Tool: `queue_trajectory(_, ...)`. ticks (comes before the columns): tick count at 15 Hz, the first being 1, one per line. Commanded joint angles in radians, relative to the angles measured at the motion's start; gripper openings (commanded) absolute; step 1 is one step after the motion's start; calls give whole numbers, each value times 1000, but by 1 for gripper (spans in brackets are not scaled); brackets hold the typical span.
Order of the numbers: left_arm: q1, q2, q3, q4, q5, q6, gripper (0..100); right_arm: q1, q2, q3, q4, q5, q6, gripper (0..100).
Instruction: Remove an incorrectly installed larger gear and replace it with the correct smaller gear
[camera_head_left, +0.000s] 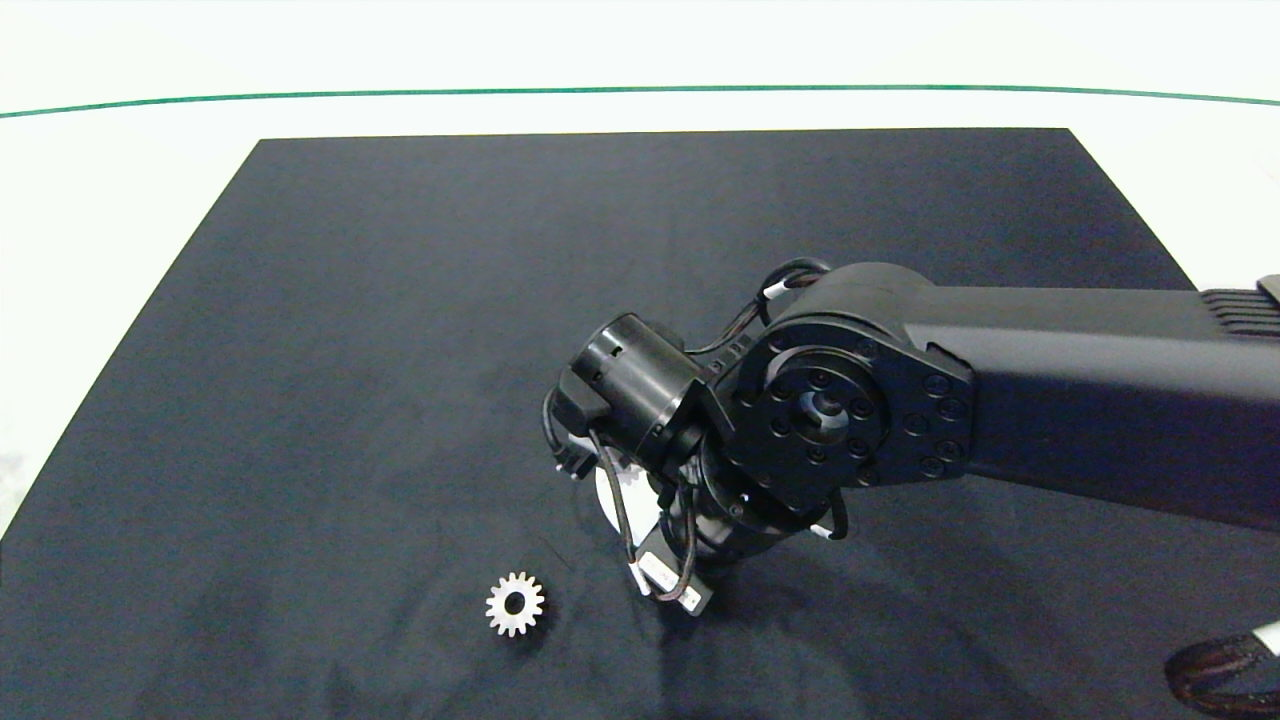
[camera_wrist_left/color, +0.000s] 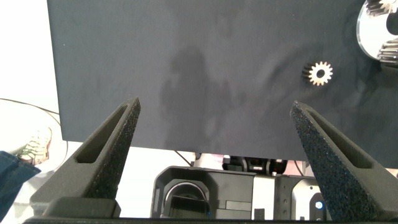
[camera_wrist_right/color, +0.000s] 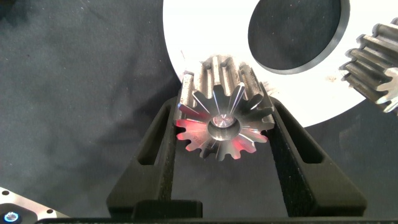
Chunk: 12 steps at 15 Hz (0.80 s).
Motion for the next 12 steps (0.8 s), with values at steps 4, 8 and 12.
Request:
queue_trajectory(4, 0, 0, 1, 7, 1, -2, 100, 0, -6, -10, -18, -2, 26, 40)
queue_trajectory(8, 0, 0, 1, 7, 1, -2, 100, 11, -24, -7, -36, -2, 27, 33)
queue_trajectory(12, 0, 0, 1, 7, 1, -2, 100, 17, -38, 1, -36, -2, 27, 24)
